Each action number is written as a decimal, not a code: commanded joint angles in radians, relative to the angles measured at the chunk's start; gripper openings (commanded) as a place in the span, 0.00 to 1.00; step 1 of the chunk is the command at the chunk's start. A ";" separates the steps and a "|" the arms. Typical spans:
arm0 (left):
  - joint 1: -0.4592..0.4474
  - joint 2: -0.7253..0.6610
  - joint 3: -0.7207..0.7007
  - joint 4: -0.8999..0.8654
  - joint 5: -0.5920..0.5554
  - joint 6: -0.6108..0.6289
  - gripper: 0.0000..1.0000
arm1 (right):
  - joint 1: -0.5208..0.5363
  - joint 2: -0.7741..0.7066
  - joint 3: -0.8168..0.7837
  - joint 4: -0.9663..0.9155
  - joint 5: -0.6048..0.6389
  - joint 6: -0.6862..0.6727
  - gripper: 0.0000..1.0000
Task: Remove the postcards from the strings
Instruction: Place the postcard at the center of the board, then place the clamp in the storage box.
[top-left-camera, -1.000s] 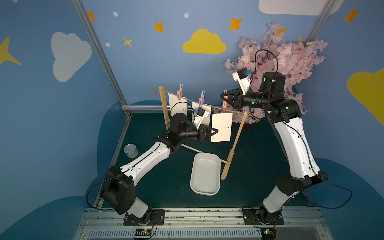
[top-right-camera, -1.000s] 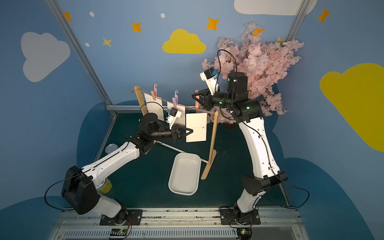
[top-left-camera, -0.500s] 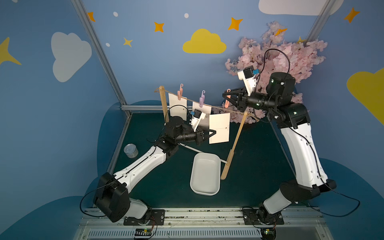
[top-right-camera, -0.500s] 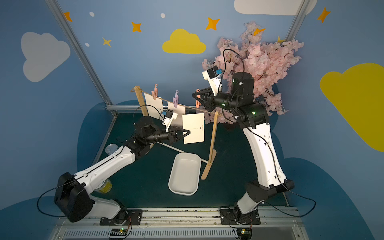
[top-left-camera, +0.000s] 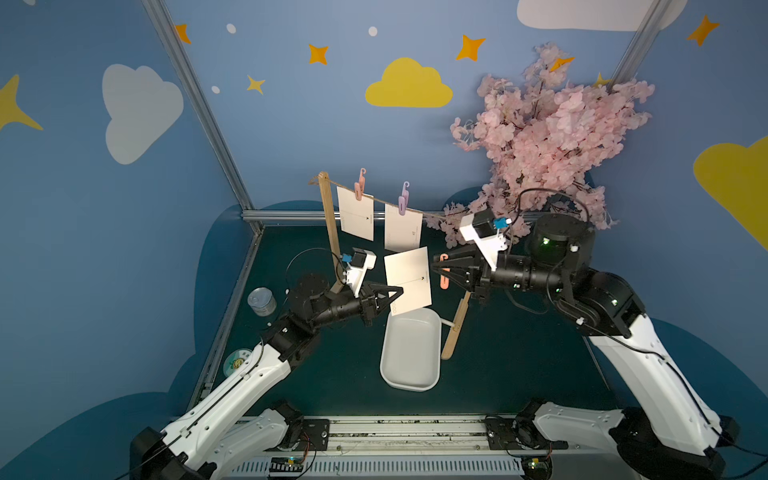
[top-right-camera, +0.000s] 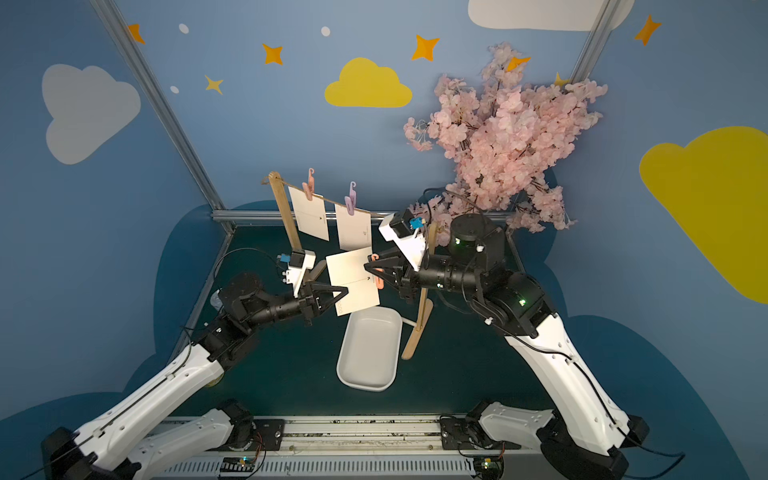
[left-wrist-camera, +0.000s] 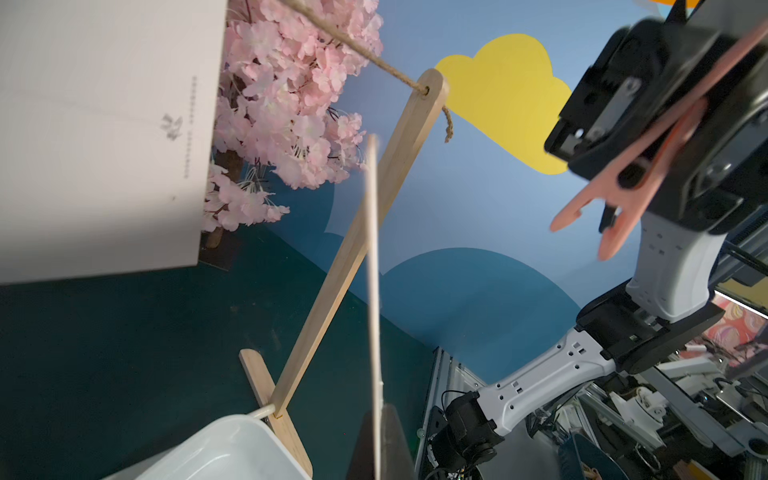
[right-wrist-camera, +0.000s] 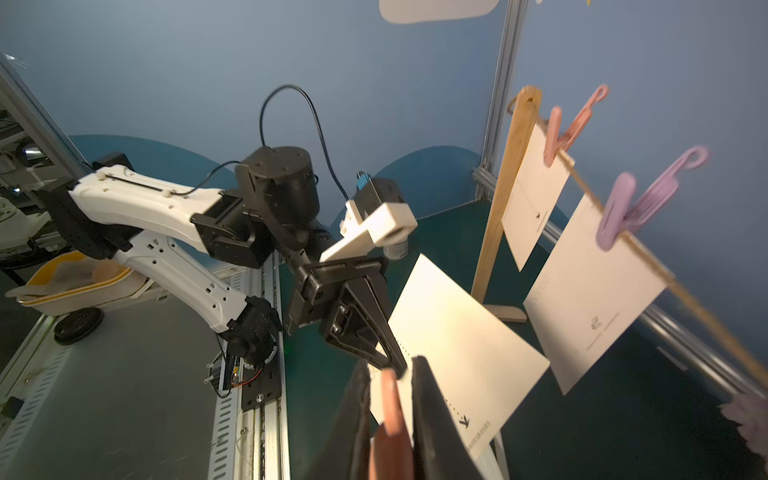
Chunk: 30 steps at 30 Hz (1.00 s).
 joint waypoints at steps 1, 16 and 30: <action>-0.004 -0.109 -0.076 -0.102 -0.101 -0.034 0.03 | 0.048 -0.044 -0.151 0.075 0.090 0.019 0.00; -0.005 -0.366 -0.214 -0.550 -0.431 -0.125 0.03 | 0.079 -0.032 -0.702 0.406 0.014 0.345 0.00; 0.001 -0.252 -0.296 -0.457 -0.458 -0.133 0.03 | 0.080 0.204 -0.800 0.583 0.055 0.480 0.00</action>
